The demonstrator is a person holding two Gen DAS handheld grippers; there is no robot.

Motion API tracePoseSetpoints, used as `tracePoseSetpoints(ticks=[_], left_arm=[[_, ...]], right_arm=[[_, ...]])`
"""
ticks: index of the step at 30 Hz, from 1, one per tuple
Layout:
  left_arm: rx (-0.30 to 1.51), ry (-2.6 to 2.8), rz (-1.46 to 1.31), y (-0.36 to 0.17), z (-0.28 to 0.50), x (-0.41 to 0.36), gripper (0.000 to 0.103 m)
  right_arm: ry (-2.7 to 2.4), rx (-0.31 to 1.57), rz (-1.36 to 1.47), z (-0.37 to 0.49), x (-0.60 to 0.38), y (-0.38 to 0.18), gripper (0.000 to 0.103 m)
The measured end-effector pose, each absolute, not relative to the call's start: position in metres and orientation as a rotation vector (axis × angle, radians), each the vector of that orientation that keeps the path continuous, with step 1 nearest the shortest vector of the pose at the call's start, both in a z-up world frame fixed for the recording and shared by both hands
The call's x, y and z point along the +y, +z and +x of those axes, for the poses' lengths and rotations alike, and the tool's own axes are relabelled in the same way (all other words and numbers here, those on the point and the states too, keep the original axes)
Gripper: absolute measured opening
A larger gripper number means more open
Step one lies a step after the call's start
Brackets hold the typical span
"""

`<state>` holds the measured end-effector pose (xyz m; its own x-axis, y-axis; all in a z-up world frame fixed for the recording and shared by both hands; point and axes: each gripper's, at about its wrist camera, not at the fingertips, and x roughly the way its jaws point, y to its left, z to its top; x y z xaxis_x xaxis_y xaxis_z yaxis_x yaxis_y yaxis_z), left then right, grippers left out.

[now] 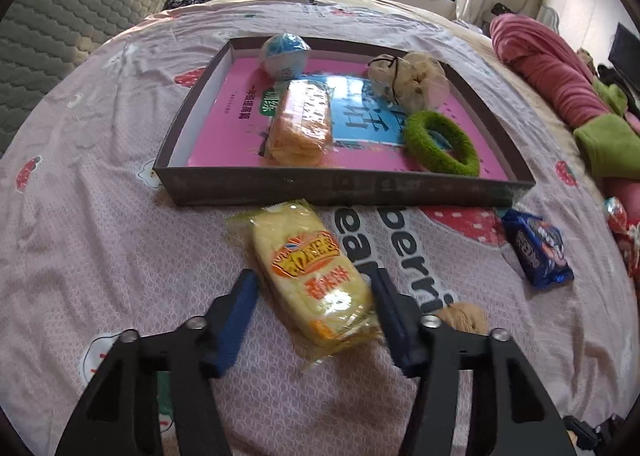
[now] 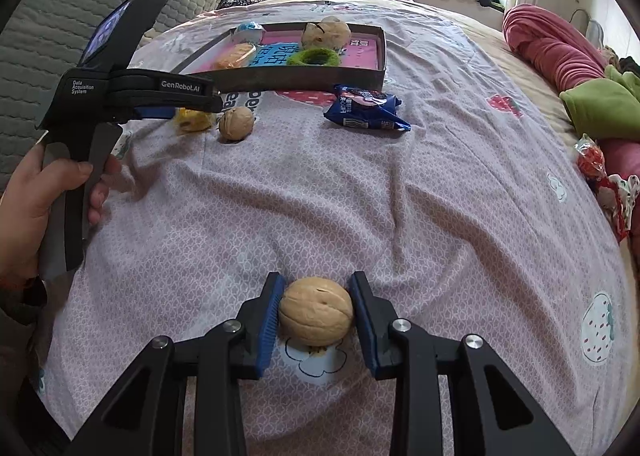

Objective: Organize objects
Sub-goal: 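Grasp the walnut with the right tool while the left tool grasps the yellow snack pack, then carry the yellow snack pack and walnut with both tools over the tray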

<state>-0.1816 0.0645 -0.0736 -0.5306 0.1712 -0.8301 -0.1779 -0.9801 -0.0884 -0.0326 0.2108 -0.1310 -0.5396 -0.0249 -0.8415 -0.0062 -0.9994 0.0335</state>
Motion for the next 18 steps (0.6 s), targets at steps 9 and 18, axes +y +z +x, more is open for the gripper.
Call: tracePoseSetpoints(ticks=[9,18], left_arm=[[-0.01,2.54,-1.396,-0.068,-0.17,0.056,0.043],[-0.012,2.564,-1.355,-0.054,-0.151,0.048,0.043]], right_arm=[[-2.731,-0.073,1.461,-0.029,0.207,-0.126,0.035],[-2.747,-0.073,1.394,-0.029,0.199,-0.106,0.035]])
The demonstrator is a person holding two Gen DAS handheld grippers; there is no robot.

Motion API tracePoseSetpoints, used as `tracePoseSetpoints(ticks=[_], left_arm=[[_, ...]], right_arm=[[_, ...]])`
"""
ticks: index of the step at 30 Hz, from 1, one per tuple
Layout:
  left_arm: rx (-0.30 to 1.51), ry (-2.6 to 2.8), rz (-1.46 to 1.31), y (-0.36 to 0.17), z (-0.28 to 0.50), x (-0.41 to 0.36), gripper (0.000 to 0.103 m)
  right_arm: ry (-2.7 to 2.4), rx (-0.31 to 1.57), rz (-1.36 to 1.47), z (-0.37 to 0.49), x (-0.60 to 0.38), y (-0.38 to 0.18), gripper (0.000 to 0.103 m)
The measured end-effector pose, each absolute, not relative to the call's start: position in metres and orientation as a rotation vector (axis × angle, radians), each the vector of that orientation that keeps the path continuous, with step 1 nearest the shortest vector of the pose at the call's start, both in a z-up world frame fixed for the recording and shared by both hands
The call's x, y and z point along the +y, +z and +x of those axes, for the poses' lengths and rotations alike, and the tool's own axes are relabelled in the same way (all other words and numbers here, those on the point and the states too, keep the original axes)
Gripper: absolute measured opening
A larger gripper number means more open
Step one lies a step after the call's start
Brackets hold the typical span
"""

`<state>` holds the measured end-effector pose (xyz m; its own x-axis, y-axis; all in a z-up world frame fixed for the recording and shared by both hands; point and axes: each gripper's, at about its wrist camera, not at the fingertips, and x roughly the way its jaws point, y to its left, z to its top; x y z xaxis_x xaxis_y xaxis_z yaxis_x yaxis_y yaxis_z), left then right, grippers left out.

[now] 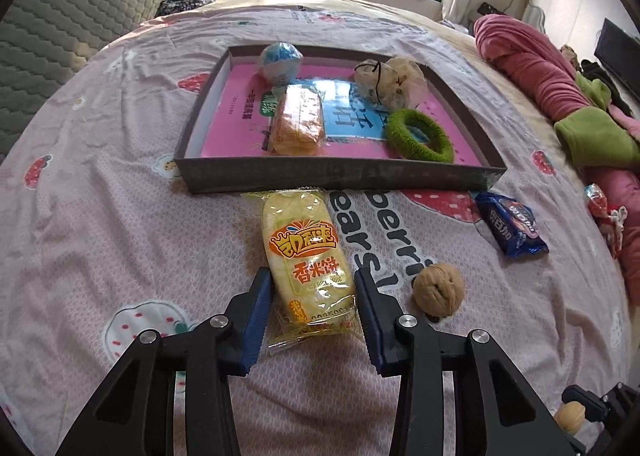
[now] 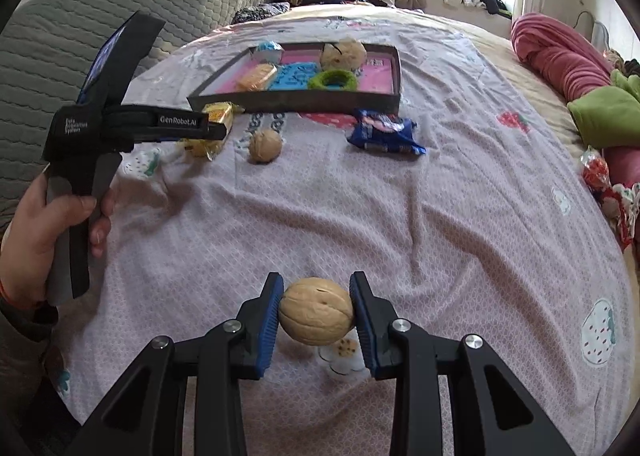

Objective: Organize objects
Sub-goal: 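Carry the yellow snack pack and walnut with both tools over the tray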

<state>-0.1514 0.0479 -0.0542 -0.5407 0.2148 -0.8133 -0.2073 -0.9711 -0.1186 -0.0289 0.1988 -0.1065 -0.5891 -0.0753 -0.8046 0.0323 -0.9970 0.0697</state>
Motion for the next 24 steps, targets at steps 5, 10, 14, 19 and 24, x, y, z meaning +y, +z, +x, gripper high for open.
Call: tracePoseSetpoints(ticks=[5,10,14,19,24], left_arm=[[0.002,2.578,-1.326,-0.039,-0.14,0.044,0.043],[0.022,2.597,-1.289,-0.021,-0.127,0.041,0.043],[0.033,2.621,-1.25,-0.006,-0.116,0.036,0.043],[0.028,2.646,-1.214,0.009,-0.106,0.027,0.043],[0.021,2.676,-1.181,0.026,-0.1,0.017,0.043]], right_arm=[[-2.758,-0.062,1.335,-0.035,0.189,-0.09,0.035],[-2.783,-0.058,1.271,-0.044,0.182,-0.07,0.035],[-2.801,-0.047,1.219,-0.055,0.176,-0.052,0.035],[-2.825,-0.012,1.171,-0.068,0.166,-0.032,0.035],[-2.838,0.005,1.124,-0.078,0.158,-0.015,0.035]])
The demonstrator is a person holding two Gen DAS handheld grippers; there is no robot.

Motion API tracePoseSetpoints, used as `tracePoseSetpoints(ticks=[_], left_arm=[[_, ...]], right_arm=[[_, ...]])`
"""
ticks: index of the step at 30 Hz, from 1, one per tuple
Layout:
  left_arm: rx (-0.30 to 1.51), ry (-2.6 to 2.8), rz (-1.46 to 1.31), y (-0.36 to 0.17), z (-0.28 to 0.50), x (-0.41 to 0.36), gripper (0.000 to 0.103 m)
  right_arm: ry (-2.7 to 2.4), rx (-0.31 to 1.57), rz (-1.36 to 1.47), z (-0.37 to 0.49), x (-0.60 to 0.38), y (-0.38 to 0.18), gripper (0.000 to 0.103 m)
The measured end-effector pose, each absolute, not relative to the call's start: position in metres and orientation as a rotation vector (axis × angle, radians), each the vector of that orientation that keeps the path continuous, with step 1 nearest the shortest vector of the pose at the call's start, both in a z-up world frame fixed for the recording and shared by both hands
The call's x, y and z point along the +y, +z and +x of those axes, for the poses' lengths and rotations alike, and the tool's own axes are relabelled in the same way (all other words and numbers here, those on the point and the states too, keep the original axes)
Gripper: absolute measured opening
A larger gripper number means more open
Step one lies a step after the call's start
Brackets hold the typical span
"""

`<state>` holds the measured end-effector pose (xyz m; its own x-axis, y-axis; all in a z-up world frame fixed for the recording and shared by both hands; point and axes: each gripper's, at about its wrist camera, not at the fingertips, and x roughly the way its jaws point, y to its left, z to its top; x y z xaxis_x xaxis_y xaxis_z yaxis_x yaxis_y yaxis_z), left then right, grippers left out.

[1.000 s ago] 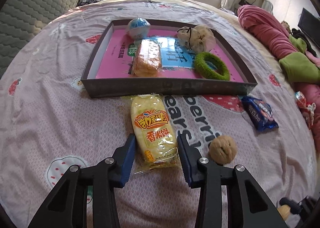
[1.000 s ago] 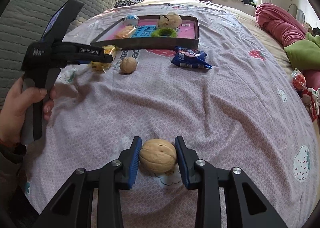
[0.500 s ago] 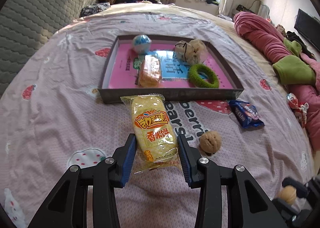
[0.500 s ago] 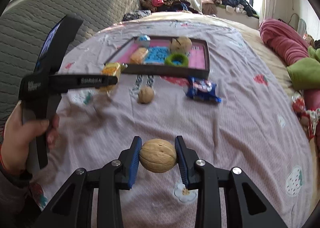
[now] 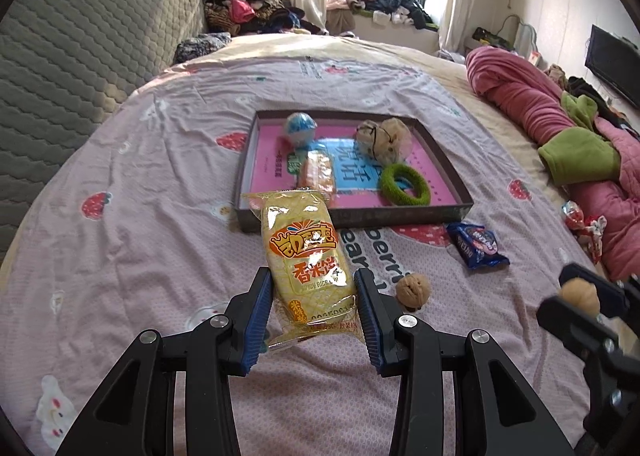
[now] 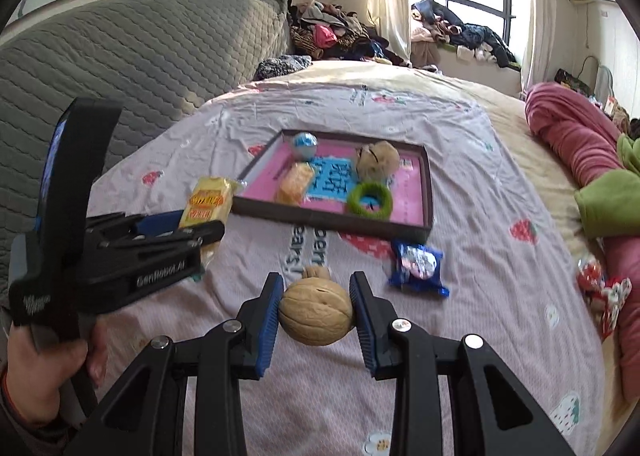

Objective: Organize objects
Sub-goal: 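Carry the yellow snack pack and walnut with both tools over the tray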

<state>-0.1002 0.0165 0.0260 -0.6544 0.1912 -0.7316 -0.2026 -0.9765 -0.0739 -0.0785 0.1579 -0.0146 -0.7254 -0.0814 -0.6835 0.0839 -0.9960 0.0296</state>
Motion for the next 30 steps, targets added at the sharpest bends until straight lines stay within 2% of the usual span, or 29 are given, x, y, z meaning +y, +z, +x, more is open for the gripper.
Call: tracePoseSetpoints(ticks=[19,30], left_arm=[[0.055,2.754,-1.038,0.093,-0.101,0.014,0.043],[0.084,2.755,-1.006,0.108,-0.115,0.023,0.043]], right_arm=[[-2.894,0.016,1.031,-0.11,0.155,0.029,0.035],[-2.913,0.029,1.008,-0.128,0.164,0.042,0.035]])
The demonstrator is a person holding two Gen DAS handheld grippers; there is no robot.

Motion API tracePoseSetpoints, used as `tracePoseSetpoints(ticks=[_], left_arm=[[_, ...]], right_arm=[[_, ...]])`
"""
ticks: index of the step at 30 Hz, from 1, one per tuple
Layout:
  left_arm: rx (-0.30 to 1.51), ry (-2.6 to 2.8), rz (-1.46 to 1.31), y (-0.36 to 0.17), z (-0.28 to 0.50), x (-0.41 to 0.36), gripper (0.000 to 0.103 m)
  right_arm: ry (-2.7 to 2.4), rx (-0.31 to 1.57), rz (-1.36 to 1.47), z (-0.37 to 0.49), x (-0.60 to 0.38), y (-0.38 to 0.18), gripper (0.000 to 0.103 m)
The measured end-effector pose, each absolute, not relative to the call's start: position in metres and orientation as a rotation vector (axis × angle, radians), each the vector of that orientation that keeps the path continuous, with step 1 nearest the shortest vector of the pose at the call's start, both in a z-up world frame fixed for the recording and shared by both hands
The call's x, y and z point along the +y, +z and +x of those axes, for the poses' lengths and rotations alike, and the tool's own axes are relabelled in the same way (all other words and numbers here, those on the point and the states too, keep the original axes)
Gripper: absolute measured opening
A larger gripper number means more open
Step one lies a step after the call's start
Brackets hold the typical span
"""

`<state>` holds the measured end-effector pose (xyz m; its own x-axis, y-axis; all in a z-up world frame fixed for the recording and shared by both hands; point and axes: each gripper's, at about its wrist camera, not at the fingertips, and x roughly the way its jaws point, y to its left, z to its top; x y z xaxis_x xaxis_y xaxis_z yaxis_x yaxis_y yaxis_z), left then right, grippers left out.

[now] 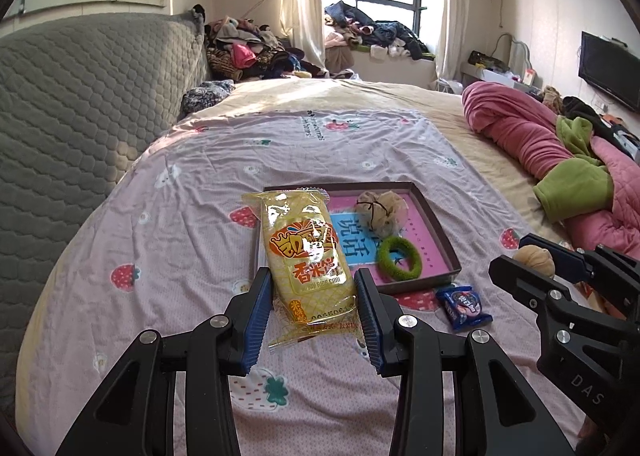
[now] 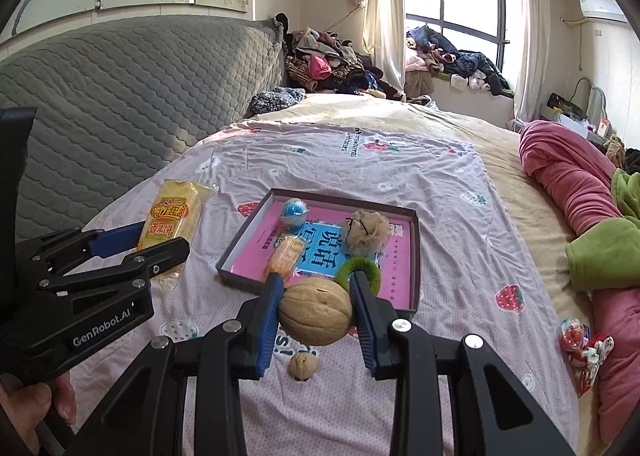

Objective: Organize objects
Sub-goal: 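Carry the yellow snack pack and walnut with both tools over the tray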

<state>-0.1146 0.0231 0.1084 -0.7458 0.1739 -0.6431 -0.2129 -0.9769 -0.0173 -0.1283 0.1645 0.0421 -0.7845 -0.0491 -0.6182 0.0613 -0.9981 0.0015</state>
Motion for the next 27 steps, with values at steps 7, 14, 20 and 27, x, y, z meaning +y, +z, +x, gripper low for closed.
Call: tracePoseSetpoints(ticks=[7,14,20,27], left_arm=[[0.1,2.765,-1.001,0.11,-0.128,0.027,0.043],[0.1,2.769,-1.008,0.107,-0.143,0.026,0.043],[0.1,2.771,-1.011,0.104,-0.158,0.026,0.043],[0.1,2.77,-1.022,0.096,-0.175,0.029,0.043]], right_arm=[[-2.921,0.037,1.004,-0.141,0.169,0.044,0.035],[-2.928,0.043,0.999,-0.155,0.171,0.046,0.035],[-2.927,0.053,0.992,-0.17,0.17,0.046,0.035],[-2.921,0.063,0.997,-0.189,0.17,0.04,0.035]])
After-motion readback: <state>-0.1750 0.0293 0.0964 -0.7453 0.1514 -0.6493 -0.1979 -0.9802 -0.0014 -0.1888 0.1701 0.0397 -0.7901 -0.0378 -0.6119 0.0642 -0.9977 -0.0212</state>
